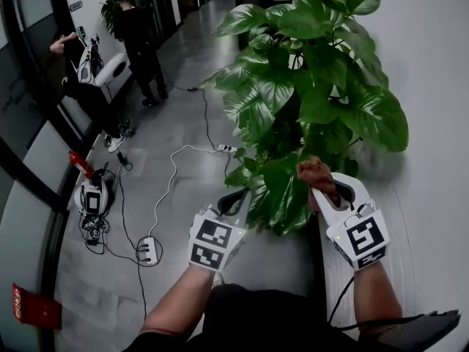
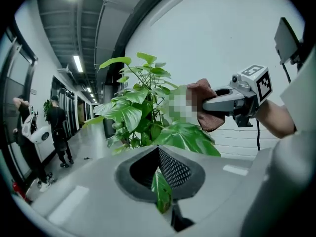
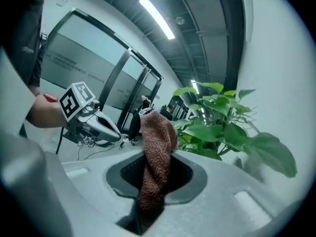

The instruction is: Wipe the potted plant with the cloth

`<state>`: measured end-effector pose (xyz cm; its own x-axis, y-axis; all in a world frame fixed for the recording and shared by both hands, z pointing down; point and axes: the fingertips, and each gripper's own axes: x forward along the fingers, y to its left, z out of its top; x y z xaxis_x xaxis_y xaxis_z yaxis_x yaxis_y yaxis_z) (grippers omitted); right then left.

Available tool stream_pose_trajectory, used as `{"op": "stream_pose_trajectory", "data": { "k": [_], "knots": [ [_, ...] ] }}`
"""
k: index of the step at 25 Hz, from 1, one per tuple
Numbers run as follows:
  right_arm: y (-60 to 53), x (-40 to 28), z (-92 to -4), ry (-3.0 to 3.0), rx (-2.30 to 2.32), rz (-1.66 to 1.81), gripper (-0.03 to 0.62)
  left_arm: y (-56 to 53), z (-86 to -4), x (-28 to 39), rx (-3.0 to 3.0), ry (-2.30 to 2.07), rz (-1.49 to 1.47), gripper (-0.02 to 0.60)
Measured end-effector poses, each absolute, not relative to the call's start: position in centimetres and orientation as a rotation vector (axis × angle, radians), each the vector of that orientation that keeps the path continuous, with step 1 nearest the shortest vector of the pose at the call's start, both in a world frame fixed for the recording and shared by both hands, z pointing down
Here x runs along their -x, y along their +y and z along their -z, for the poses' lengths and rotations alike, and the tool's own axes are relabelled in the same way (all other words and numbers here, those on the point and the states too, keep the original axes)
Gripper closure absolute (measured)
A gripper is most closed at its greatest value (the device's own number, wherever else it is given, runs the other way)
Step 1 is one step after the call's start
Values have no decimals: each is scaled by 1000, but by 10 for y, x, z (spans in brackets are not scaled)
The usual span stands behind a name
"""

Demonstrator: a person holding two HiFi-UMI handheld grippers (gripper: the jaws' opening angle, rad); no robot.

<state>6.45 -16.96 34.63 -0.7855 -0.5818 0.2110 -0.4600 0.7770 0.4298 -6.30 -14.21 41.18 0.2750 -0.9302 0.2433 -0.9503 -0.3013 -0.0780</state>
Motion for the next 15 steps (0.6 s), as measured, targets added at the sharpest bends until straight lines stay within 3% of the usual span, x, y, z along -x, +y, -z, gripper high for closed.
{"op": "stream_pose_trajectory", "data": {
  "k": [7,15],
  "knots": [
    [-160,-111,-384,-2749,-885,242,530,-120,-415,57,-2375,-1761,-262,565],
    [-116,-104,-407,-2779,-973,146,530,-104,-424,57,-2442,-1653,-349,565]
  ]
}}
